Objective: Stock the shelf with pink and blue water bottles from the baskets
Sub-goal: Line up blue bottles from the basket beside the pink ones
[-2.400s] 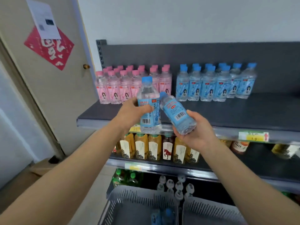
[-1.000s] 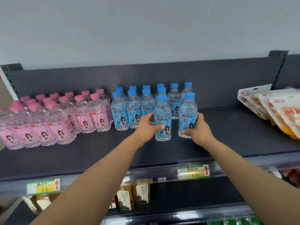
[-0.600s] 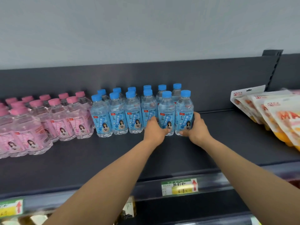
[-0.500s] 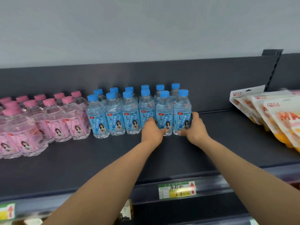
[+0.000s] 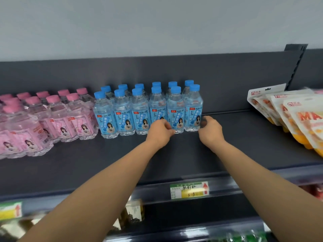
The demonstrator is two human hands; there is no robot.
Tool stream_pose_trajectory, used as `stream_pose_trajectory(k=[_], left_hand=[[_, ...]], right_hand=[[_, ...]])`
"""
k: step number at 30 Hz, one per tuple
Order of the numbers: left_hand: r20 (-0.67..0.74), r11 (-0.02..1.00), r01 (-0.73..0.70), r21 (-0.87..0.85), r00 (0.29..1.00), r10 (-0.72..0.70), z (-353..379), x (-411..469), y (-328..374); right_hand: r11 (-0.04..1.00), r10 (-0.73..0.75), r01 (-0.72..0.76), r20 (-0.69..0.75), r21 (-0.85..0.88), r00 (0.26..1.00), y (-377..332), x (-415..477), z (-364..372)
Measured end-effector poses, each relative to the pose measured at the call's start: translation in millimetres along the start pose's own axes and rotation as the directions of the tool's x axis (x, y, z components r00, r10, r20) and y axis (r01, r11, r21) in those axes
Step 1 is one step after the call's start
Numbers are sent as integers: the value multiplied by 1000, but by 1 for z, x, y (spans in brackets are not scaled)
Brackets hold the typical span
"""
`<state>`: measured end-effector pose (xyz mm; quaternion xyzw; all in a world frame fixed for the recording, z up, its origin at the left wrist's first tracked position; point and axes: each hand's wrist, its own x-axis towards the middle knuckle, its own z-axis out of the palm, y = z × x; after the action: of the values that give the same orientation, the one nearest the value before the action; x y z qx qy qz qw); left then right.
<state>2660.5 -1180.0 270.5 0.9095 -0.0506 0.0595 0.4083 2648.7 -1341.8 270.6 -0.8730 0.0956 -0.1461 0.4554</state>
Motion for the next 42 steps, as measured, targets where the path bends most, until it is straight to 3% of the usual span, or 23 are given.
stream_pose_trajectory(k=[9, 12, 15, 18, 22, 28, 35, 39, 42], left_hand=[[20, 974, -225, -19, 974, 226, -74, -106, -12], [23, 976, -218, -4, 976, 218, -105, -156, -42], [45, 990, -137, 23, 990, 136, -124, -205, -86], [116, 997, 32, 74, 992, -40, -133, -248, -142], [208, 947, 268, 178, 930, -302, -130, -297, -226], [300, 848, 492, 199, 793, -530, -100, -348, -329], [452, 777, 546, 313, 634, -628, -34, -378, -423], [481, 739, 569, 360, 565, -670, 3, -392, -463], [502, 740, 535, 406, 546, -671, 26, -397, -487]], right_hand=[[946, -321, 315, 82, 77, 943, -49, -125, 2], [913, -394, 367, 152, 176, 907, -60, -187, 22], [909, -412, 358, 316, 215, 855, -55, -245, 60], [940, -342, 296, 512, 172, 788, -42, -290, 115], [964, -205, 262, 732, 37, 650, -18, -333, 190], [945, 16, 275, 864, -177, 502, 33, -375, 272], [849, 279, 337, 887, -407, 369, 106, -402, 333], [758, 346, 481, 896, -441, 277, 141, -419, 359], [721, 364, 529, 894, -448, 261, 159, -425, 377]])
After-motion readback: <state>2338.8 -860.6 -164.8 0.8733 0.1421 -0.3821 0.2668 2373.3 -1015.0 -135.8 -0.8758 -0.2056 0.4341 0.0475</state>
